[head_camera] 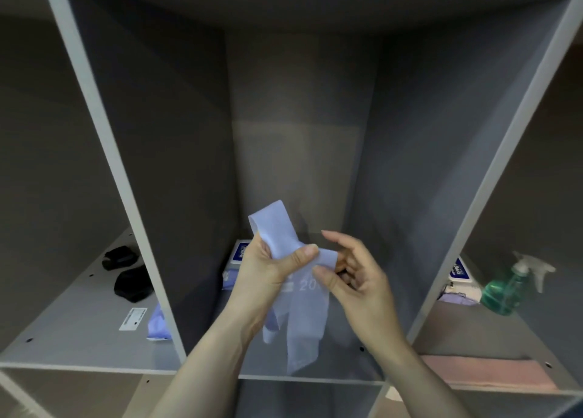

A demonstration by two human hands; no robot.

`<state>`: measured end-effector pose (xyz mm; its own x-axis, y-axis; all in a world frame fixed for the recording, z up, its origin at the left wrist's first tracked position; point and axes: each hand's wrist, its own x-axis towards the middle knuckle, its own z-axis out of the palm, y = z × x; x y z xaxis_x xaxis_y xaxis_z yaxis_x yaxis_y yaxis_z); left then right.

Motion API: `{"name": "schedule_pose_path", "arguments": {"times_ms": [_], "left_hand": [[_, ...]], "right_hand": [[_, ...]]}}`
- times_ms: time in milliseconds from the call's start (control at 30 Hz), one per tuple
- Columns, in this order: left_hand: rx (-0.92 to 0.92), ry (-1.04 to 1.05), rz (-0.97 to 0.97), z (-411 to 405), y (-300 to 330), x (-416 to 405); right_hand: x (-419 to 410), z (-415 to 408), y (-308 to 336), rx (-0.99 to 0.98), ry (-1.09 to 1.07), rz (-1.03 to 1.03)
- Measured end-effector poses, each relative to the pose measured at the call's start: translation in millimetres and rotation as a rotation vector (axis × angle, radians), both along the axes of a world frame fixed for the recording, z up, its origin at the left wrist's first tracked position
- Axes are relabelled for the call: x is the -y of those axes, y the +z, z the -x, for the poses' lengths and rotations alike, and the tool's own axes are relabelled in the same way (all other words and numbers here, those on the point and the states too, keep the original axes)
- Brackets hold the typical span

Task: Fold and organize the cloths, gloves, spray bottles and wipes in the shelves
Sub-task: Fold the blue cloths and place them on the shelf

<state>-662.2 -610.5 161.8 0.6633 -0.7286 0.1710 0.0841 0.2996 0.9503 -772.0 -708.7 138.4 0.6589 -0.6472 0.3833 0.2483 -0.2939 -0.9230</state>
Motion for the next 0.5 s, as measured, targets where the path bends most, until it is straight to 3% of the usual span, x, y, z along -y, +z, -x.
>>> {"name": "schedule_pose_path", "arguments": {"times_ms": [167, 267, 400, 500], "left_hand": [[0.123, 0.025, -0.032, 0.6, 7.0, -3.6], [0.078, 0.026, -0.043, 1.2, 8.2, -5.0], [-0.100, 0.093, -0.040, -5.2, 10.0, -4.5], [-0.397, -0.015, 0.080, -13.8, 16.2, -6.0]], "right_hand": [[8.9, -2.4, 9.3, 0.012, -0.008, 0.090], [15.4, -4.3, 7.2, 0.019, -0.025, 0.103], [27.6, -2.1, 1.7, 0.116, -0.109, -0.017], [34.3, 5.9, 2.7, 0.152, 0.022, -0.174]]}}
